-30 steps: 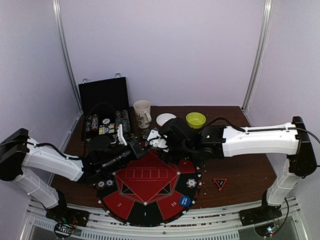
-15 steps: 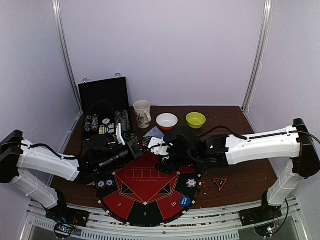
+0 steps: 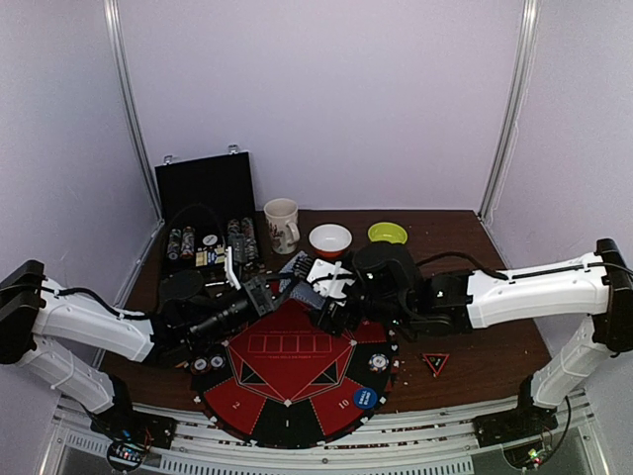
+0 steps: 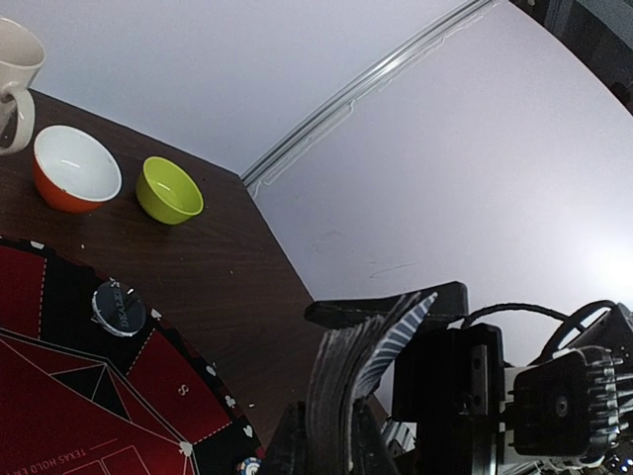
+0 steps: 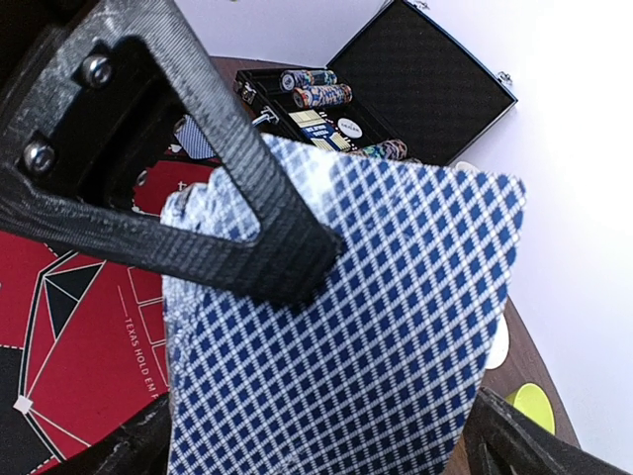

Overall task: Distribute texas hold em gaming equipment
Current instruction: Pass from the right arm to the left, then pass from the left arm to the right

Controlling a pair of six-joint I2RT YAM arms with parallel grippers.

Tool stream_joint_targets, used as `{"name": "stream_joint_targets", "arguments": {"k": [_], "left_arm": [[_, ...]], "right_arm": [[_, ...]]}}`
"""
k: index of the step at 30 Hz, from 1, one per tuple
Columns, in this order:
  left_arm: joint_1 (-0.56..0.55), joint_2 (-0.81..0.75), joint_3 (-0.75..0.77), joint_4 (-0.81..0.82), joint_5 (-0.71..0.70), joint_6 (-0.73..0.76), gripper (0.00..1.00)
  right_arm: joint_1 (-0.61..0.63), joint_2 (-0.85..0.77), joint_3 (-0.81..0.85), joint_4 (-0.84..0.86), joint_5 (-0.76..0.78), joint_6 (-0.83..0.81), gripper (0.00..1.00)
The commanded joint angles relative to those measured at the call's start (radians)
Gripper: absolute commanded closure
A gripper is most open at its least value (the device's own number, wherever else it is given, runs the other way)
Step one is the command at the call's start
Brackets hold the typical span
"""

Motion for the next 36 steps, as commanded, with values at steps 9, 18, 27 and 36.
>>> {"name": "stream_joint_targets", "arguments": {"k": [9,18,27,36], "left_arm": [[0.012,0.011,-0.009,0.097,0.012,-0.036,1.00],[0.015,0.021,-0.018,0.111,0.006,-0.053,1.00],[0.018,0.026,-0.018,0.123,0.017,-0.057,1.00],[0.023,0.053,-0.028,0.173,0.054,-0.067,0.88]], "right_arm": [[-0.006,0.042,0.028,0.050,-0.014,0.016,0.21],[-0.005,0.030,0.020,0.074,-0.018,0.054,0.08],[-0.005,0.030,0.010,0.092,-0.006,0.080,0.36],[-0.005,0.033,0.032,0.043,0.014,0.054,0.45]]}}
